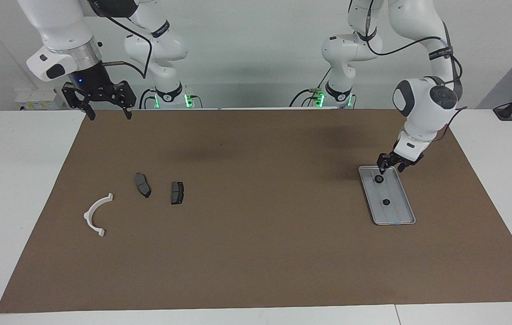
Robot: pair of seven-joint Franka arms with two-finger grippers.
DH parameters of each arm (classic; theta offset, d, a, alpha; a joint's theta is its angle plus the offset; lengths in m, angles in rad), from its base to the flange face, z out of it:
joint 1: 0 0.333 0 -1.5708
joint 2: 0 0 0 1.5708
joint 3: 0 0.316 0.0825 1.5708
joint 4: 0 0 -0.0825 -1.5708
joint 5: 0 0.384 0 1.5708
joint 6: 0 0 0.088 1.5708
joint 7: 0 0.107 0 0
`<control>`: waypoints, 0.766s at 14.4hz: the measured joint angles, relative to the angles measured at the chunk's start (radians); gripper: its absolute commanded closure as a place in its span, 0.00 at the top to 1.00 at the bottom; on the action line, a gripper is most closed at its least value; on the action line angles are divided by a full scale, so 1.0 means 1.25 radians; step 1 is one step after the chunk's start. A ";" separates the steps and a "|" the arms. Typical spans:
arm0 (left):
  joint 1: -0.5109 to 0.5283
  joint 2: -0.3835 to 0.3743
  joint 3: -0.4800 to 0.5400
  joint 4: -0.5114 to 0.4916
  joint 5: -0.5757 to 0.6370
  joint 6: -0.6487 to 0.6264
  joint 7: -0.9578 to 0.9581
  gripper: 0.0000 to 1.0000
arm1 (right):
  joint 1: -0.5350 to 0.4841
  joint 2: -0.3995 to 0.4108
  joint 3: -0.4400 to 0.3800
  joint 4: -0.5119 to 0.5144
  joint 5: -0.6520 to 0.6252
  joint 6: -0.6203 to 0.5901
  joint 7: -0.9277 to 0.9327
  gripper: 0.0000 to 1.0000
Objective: Place bearing gear from tray to pile
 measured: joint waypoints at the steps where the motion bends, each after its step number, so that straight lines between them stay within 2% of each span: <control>1: 0.000 0.017 0.000 0.000 0.000 0.006 -0.003 0.64 | 0.000 -0.001 0.002 -0.002 0.000 0.000 0.000 1.00; 4: 0.000 0.047 -0.001 0.000 0.000 0.026 -0.011 0.64 | 0.009 -0.005 0.007 -0.011 0.000 0.000 0.000 1.00; 11: -0.001 0.053 -0.004 -0.009 0.000 0.045 -0.045 0.64 | 0.014 -0.009 0.010 -0.016 0.001 0.000 0.000 1.00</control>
